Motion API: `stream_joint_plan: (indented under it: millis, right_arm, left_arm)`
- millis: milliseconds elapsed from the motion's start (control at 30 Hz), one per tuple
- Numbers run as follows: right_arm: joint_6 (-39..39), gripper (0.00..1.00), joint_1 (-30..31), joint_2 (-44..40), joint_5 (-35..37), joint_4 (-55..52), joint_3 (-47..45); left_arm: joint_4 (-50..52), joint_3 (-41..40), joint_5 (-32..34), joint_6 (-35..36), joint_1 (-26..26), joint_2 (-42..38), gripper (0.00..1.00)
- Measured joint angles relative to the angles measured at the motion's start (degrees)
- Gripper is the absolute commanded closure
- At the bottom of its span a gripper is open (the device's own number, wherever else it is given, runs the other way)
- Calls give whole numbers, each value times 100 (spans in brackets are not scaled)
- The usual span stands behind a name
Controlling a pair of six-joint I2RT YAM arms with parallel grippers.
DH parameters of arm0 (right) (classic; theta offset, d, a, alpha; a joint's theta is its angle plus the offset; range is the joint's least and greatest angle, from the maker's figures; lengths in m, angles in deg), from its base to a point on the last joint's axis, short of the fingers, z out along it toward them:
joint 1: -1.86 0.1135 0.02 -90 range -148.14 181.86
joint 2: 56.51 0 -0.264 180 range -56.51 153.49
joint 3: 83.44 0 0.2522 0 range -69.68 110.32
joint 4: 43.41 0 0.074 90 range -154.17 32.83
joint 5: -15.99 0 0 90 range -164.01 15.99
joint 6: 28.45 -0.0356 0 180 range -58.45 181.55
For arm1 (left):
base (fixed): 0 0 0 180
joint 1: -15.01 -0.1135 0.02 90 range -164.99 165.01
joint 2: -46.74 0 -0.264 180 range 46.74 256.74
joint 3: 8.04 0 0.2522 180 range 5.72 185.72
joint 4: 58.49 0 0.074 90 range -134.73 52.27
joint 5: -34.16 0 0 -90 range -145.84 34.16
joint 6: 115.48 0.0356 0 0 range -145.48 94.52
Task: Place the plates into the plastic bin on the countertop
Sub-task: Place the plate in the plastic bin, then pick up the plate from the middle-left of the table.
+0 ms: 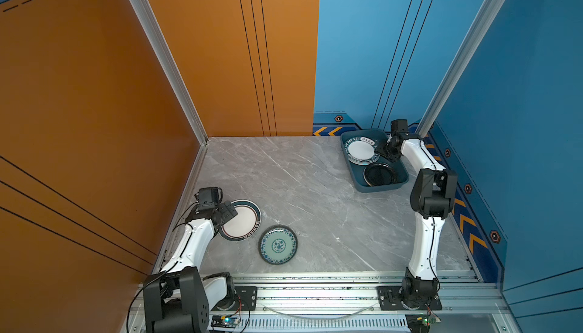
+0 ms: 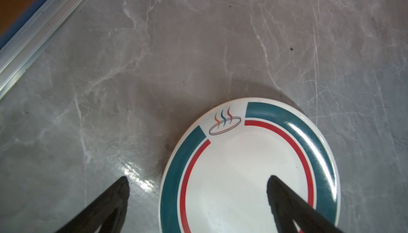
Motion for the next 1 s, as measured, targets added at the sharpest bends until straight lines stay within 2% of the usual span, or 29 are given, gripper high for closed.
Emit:
stream_joint_plan:
  millis: [33, 67, 167, 333, 400, 533, 600, 800, 1000]
  right_arm:
    - [9, 27, 31, -262, 24, 7, -157]
    - [63, 16, 72, -605, 50, 55, -374]
    - [116, 0, 192, -1517, 52, 170, -909]
    - [223, 0, 476, -2326, 48, 367, -1414]
    - [223, 0, 619, -2446, 31, 439, -1617]
    - [221, 0, 855, -2472, -151, 490, -1864]
    - [216, 0, 907, -2472, -264, 557, -1917]
    - [190, 0, 890, -2479, -472, 774, -1976]
    - [90, 1, 872, -2610, -603, 931, -2098]
  left_arm:
    - [-4, 0, 2, 0, -4, 20, 2]
    - [-7, 0, 2, 0, -15, 61, 2]
    - [-4, -2, -4, -2, -81, 295, 2]
    - [-2, -87, -7, -4, -127, 490, 0]
    - [-7, -111, -9, -4, -162, 490, 3]
    - [-111, -184, -170, -20, -302, 492, 12]
    - [-223, -271, -321, -55, -389, 494, 20]
    - [-614, -435, -833, -79, -752, 656, 36]
    - [-1169, -435, -1224, -120, -796, 896, 51]
